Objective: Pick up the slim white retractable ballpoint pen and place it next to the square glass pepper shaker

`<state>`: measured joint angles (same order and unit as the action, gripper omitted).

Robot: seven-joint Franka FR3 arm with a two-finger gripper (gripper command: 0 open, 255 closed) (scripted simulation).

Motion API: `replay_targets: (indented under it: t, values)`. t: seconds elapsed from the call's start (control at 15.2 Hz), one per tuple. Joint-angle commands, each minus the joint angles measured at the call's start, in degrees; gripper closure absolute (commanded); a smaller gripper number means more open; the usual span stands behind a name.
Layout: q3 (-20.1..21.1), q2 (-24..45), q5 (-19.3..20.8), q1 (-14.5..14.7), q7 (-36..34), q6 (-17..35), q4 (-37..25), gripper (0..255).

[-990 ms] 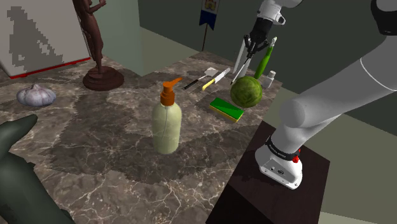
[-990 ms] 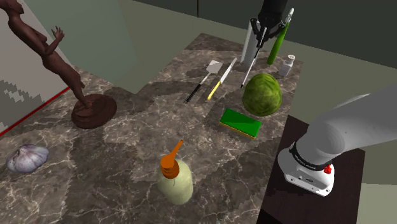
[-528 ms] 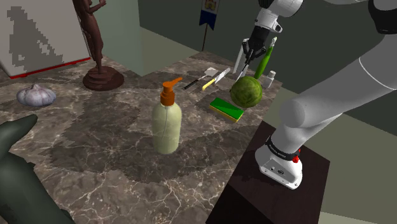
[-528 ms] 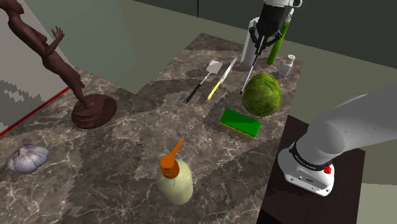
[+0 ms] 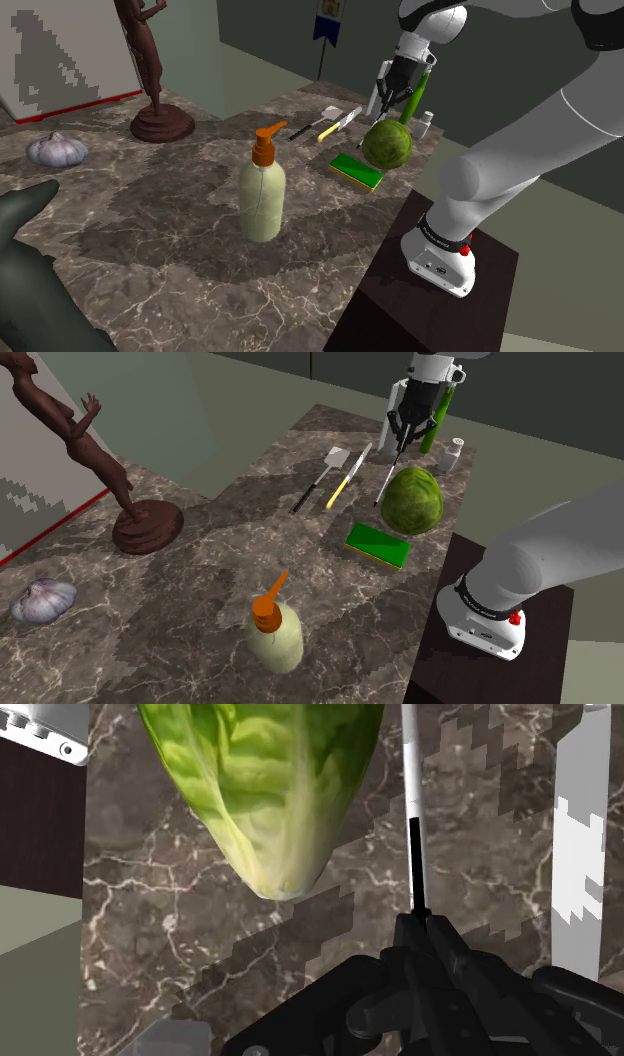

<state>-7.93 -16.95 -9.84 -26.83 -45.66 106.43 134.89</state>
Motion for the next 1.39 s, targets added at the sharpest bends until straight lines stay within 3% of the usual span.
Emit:
replay_targets:
  t: [0.0, 0.73, 1.25, 1.32]
  values:
    - [-0.01, 0.49, -0.15, 0.04, 0.31, 1.61, 1.12, 255]
    - [-0.2, 4.7, -1.39, 0.32, 2.48, 10.5, 6.04, 255]
    - [-0.2, 4.7, -1.39, 0.31, 2.48, 10.49, 6.03, 255]
    - [-0.2, 4.7, -1.39, 0.31, 2.48, 10.49, 6.03, 0]
